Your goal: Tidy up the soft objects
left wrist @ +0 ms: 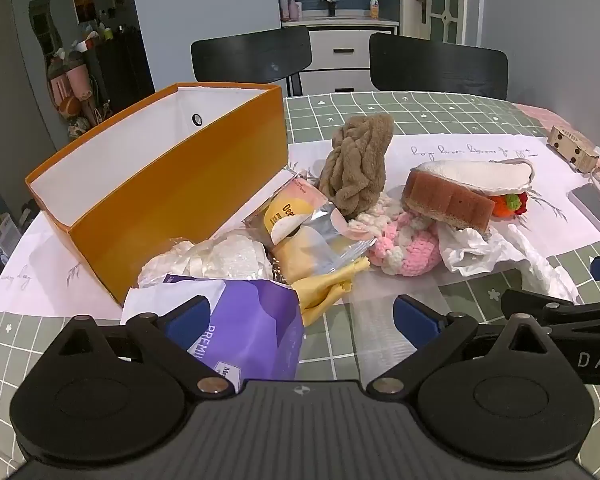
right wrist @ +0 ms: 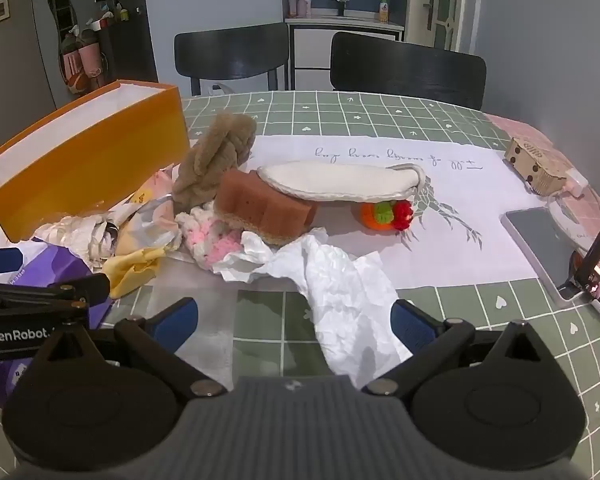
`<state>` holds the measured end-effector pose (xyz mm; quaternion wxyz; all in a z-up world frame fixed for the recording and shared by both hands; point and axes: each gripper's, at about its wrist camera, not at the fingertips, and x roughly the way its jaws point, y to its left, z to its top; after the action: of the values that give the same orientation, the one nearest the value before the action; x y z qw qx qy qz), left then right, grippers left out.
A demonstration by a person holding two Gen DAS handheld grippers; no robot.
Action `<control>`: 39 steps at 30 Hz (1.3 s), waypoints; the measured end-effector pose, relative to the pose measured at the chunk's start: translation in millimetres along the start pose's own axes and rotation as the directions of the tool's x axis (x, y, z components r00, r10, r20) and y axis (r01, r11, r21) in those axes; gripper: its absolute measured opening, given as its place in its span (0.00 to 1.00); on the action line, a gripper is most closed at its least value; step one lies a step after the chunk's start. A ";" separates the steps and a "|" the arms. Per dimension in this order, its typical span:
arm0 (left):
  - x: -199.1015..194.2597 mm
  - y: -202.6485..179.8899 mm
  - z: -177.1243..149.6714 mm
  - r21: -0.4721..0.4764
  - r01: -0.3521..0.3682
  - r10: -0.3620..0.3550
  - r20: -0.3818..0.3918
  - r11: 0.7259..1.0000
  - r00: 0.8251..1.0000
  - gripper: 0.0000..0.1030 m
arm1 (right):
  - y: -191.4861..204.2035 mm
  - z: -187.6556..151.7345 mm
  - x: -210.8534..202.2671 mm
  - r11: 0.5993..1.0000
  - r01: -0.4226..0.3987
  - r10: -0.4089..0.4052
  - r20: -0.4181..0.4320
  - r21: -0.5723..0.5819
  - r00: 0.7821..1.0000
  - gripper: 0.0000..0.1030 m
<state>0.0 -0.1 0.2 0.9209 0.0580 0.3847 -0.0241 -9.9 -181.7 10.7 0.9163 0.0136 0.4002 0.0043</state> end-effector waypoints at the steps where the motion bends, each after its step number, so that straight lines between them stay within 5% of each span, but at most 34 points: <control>1: -0.2 0.1 -0.2 -0.001 0.001 -0.001 0.004 1.000 1.000 1.00 | 0.0 0.0 0.0 1.000 0.000 0.000 0.000 0.000 1.000 0.98; 39: -4.9 1.0 -2.2 -0.005 -0.009 0.009 0.014 1.000 1.000 1.00 | 0.5 0.4 1.0 1.000 -0.003 0.003 -0.001 -0.002 1.000 0.98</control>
<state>-5.0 1.2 2.2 0.9238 0.0574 0.3780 -0.0196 -8.9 -181.2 10.3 0.9161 0.0133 0.4006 0.0059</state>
